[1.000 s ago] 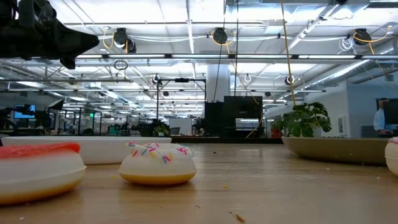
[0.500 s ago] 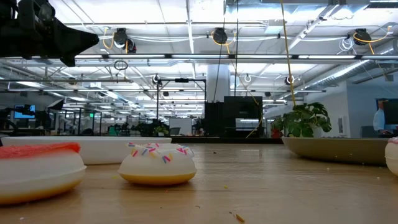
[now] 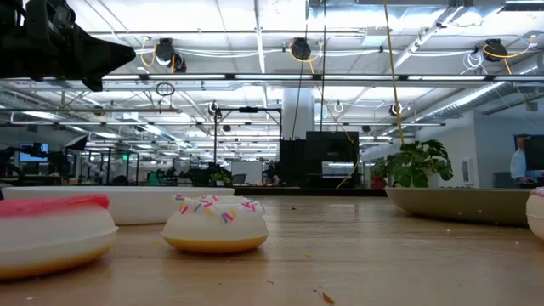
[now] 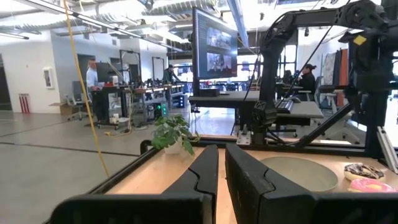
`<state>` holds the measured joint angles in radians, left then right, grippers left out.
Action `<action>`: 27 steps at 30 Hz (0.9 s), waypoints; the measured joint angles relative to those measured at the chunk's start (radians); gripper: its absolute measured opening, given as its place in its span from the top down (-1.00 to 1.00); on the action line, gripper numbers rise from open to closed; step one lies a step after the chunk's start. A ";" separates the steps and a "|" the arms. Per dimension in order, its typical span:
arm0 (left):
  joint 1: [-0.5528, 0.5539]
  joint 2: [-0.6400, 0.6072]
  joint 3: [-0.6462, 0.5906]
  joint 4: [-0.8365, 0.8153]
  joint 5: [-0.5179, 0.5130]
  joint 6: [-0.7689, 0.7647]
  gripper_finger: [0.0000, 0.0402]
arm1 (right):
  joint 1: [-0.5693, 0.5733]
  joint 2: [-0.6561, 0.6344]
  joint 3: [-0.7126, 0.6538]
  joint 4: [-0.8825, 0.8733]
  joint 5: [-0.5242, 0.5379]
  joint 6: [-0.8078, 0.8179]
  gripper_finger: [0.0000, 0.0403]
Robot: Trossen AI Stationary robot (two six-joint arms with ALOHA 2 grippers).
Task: Pick & Place donuts
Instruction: Put the large black donut on the gray plate
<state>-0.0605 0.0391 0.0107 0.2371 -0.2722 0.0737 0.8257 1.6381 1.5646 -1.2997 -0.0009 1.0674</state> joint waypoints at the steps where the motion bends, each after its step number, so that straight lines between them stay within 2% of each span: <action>1: 0.000 0.000 0.000 0.000 0.000 0.000 0.81 | -0.001 -0.006 0.000 0.006 0.001 0.010 1.00; 7: 0.000 0.000 0.000 -0.008 0.000 0.000 0.81 | -0.004 -0.011 0.000 0.016 0.005 0.037 0.99; 10: 0.000 0.000 0.000 -0.011 0.000 0.000 0.81 | -0.004 -0.012 -0.015 0.045 0.023 0.043 0.89; 13: 0.000 0.000 0.000 -0.012 0.000 0.000 0.81 | -0.004 -0.011 -0.042 0.089 -0.004 0.024 0.70; 21: 0.000 0.000 0.000 -0.025 -0.001 0.000 0.81 | -0.005 -0.011 -0.074 0.128 -0.005 0.021 -0.02; 24: 0.000 0.000 0.000 -0.023 -0.002 0.001 0.81 | -0.005 -0.011 -0.074 0.131 -0.005 0.047 -0.17; 27: 0.000 0.000 0.000 -0.016 -0.011 0.013 0.81 | -0.004 -0.011 -0.074 0.130 -0.006 0.045 -0.25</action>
<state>-0.0604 0.0391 0.0105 0.2206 -0.2833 0.0866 0.8215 1.6268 1.4910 -1.1702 -0.0071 1.1127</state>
